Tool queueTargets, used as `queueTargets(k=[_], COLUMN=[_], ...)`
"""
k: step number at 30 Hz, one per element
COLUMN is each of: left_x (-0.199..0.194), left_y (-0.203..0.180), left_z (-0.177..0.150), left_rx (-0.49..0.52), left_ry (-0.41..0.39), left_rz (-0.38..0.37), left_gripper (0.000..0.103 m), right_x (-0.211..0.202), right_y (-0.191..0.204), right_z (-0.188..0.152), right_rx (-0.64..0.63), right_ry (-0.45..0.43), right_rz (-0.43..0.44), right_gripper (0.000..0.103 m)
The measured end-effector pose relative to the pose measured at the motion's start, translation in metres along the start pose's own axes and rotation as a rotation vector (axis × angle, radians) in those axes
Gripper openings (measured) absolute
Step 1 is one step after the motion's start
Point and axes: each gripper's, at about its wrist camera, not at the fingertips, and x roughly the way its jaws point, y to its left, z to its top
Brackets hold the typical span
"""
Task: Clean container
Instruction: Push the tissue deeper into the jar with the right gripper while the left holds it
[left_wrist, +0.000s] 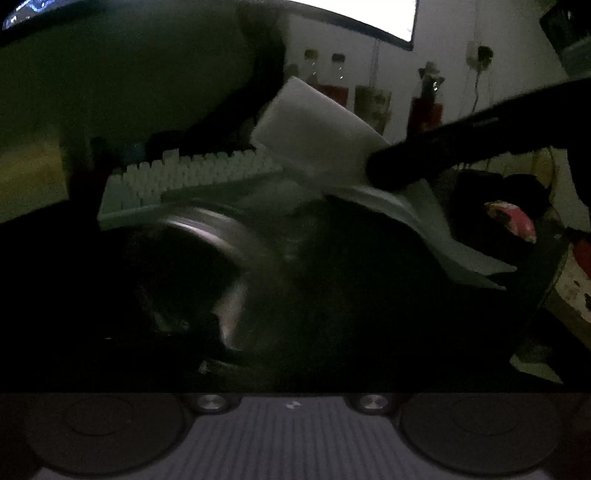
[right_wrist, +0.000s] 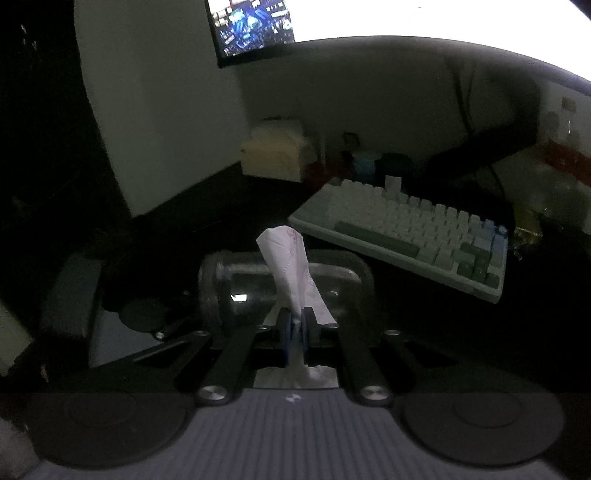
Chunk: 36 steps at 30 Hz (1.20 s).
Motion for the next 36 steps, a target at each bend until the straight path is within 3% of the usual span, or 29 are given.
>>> queueTargets(k=[6,14,25,32,36], left_x=[0.014,0.009,0.011,0.013,0.014], left_y=[0.011,0.029,0.033,0.032,0.035], left_z=[-0.005,-0.013,-0.008,-0.003,-0.002], left_rx=[0.015,-0.015,-0.031,-0.034,-0.037], left_ry=[-0.002,-0.020,-0.015,-0.015,-0.016], left_rz=[0.051,-0.094,-0.089,-0.078,-0.091], left_gripper=[0.103,0.103,0.103,0.103,0.103], right_x=[0.019,0.060,0.070,0.065,0.064], right_y=[0.005,0.019,-0.027,0.024,0.019], right_z=[0.024,0.032,0.035,0.035,0.035], right_rx=[-0.024,-0.017,0.065,-0.019,-0.018], right_ry=[0.026,0.063,0.076,0.062,0.070], right_rz=[-0.032,0.034,-0.129,0.048,0.035], right_gripper=[0.008,0.008,0.008,0.009,0.009])
